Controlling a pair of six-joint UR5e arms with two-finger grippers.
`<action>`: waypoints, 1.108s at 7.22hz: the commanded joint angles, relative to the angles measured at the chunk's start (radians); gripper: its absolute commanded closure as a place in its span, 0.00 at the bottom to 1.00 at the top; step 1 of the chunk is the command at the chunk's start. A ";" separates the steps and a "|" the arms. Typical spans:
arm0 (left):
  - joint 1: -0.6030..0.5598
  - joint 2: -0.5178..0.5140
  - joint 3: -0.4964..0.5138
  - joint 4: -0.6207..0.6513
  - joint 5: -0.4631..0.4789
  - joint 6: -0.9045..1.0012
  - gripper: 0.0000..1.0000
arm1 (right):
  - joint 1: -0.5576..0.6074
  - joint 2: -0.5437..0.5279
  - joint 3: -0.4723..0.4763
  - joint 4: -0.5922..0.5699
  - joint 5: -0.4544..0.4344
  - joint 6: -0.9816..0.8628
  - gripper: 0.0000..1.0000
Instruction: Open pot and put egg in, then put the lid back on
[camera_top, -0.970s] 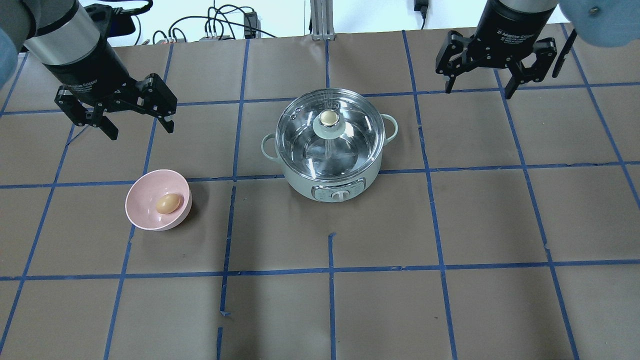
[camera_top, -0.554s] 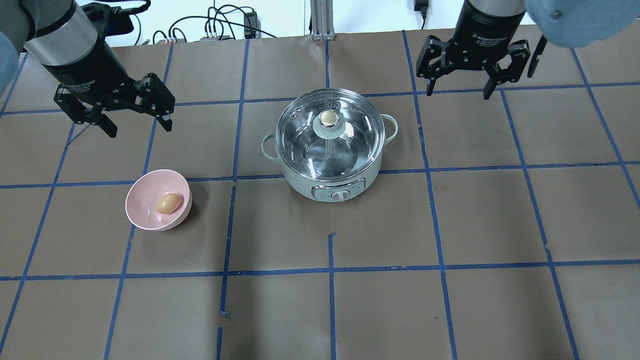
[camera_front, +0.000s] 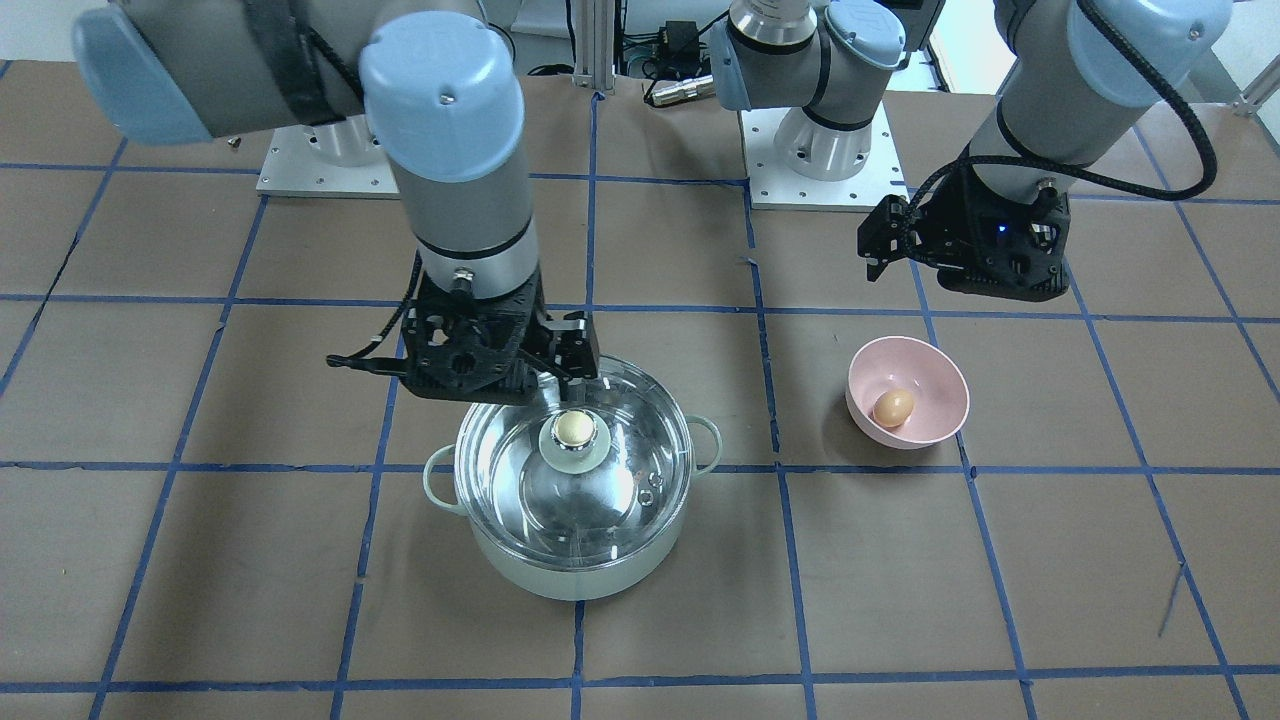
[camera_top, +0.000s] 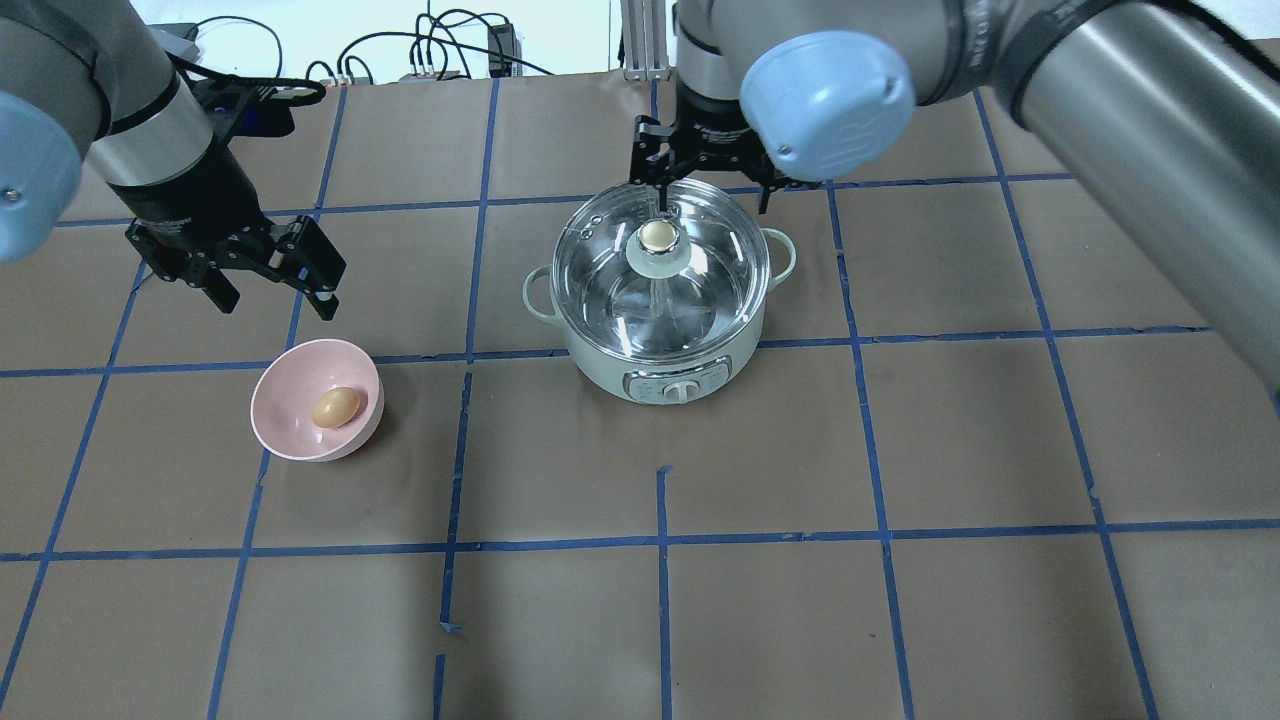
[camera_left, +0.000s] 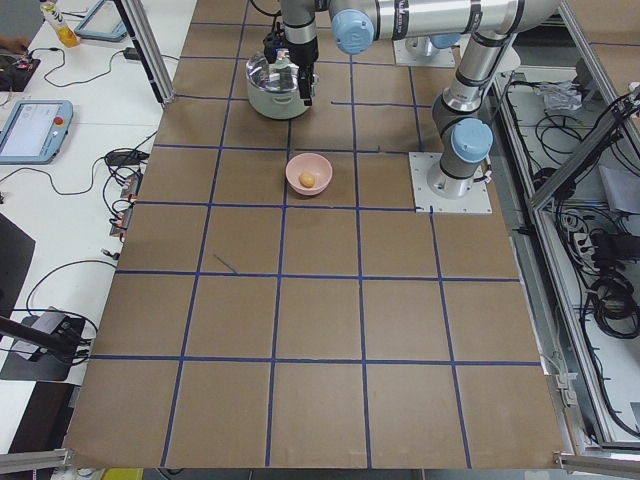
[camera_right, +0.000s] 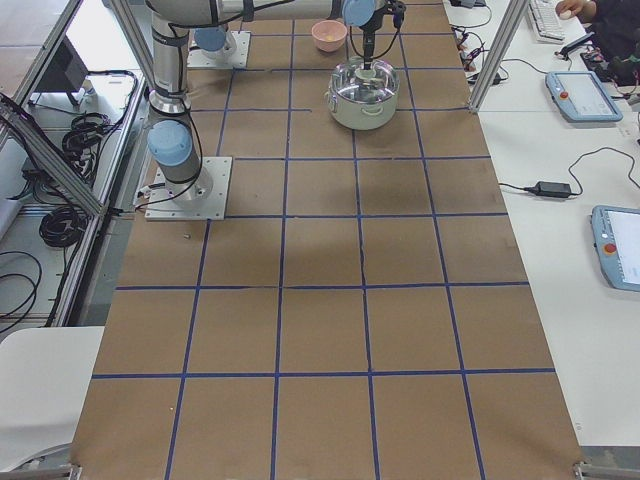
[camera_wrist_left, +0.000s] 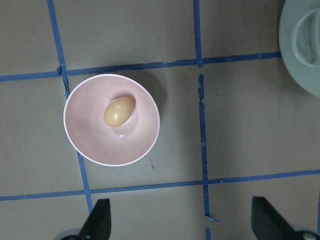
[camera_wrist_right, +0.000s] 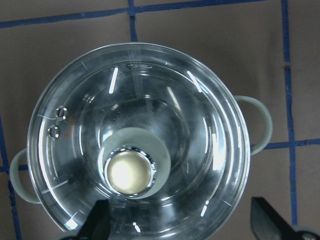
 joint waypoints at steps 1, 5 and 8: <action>0.072 -0.009 -0.029 0.036 -0.009 0.135 0.00 | 0.042 0.037 0.018 -0.063 -0.001 0.019 0.02; 0.075 -0.039 -0.220 0.293 -0.012 0.146 0.00 | 0.042 0.078 0.028 -0.067 -0.004 -0.016 0.00; 0.077 -0.068 -0.289 0.405 -0.012 0.145 0.00 | 0.042 0.097 0.014 -0.077 -0.001 -0.016 0.01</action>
